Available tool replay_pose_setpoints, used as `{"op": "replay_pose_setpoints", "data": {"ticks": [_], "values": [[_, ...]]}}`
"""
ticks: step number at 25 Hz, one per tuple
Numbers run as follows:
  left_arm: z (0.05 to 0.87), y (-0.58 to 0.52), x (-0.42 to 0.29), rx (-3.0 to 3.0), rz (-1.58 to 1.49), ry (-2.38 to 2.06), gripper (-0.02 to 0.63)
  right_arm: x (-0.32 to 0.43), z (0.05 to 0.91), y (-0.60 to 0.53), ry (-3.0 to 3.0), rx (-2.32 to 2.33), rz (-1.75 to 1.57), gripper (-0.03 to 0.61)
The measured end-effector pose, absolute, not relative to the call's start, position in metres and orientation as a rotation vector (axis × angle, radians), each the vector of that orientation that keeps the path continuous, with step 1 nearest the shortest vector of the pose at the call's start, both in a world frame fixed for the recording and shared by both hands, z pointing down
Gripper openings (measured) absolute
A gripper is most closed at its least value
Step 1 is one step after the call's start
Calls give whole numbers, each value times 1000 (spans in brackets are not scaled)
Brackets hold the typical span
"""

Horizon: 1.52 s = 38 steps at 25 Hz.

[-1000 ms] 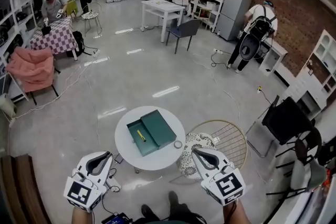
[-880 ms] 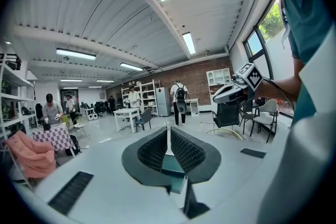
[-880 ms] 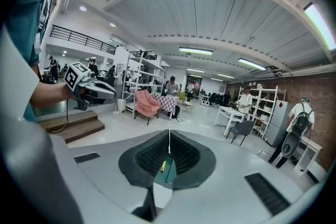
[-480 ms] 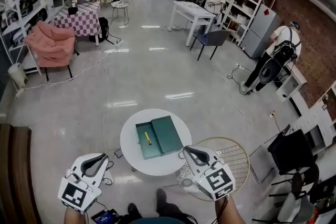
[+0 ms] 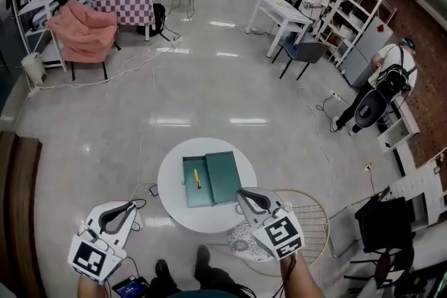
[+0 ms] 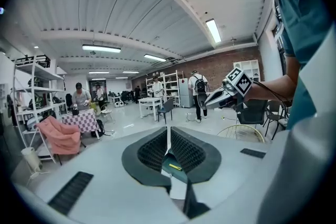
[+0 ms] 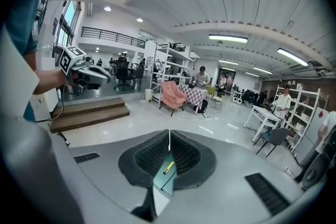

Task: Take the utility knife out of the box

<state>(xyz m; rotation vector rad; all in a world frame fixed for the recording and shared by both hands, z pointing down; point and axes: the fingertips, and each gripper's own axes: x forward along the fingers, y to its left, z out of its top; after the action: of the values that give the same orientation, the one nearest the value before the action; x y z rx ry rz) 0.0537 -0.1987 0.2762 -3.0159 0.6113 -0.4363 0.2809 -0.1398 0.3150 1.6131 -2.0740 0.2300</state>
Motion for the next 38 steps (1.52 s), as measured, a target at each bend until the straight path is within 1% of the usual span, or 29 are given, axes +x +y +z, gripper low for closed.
{"op": "replay_pose_setpoints", "data": {"ticks": [8, 20, 29, 38], "values": [[309, -218, 55, -3027, -480, 719, 37, 292, 365, -179, -2088, 1495, 252, 38], [355, -242, 36, -3044, -543, 838, 37, 286, 435, -224, -2085, 1363, 294, 38], [407, -306, 15, -3063, -577, 842, 37, 262, 515, -295, -2039, 1258, 341, 38], [459, -324, 10, -3093, -610, 865, 37, 257, 596, -325, -1997, 1170, 404, 40]]}}
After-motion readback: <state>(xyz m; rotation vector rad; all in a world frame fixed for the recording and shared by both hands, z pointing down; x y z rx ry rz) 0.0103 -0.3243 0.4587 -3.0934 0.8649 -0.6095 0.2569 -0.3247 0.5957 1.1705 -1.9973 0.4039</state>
